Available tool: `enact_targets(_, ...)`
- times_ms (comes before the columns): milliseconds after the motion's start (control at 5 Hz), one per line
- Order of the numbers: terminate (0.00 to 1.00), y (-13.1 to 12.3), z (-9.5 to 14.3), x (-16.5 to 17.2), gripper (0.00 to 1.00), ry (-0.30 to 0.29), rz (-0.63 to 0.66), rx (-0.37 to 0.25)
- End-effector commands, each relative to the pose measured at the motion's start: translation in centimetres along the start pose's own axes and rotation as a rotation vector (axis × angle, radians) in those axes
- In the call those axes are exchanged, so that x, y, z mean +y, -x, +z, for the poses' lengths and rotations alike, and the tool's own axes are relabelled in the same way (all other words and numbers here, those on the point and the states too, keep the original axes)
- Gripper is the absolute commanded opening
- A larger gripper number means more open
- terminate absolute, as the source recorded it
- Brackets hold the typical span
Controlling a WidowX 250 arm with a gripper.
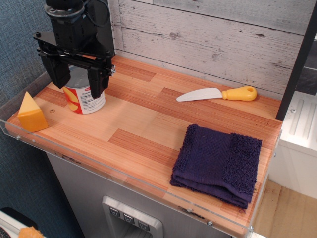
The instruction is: Put the knife on the towel
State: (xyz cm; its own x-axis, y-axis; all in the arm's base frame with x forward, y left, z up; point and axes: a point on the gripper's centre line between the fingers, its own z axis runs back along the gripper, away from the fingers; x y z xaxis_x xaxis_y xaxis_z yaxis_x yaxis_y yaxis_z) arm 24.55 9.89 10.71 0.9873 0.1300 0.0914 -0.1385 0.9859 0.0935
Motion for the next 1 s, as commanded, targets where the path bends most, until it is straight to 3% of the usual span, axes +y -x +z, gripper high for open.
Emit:
enact_targets(0, 0.00, 0.0, 0.0, 0.0, 1.00, 0.000, 0.000, 0.000)
enact_targets(200, 0.00, -2.0, 0.1, -1.3, 1.00, 0.010, -0.250, -0.017)
enact_targets(400, 0.00, -4.7, 0.2, -3.8, 1.00, -0.027, -0.505, -0.025)
enact_targets(800, 0.00, -8.4, -0.8, -10.0, 1.00, 0.003, -0.993, -0.141)
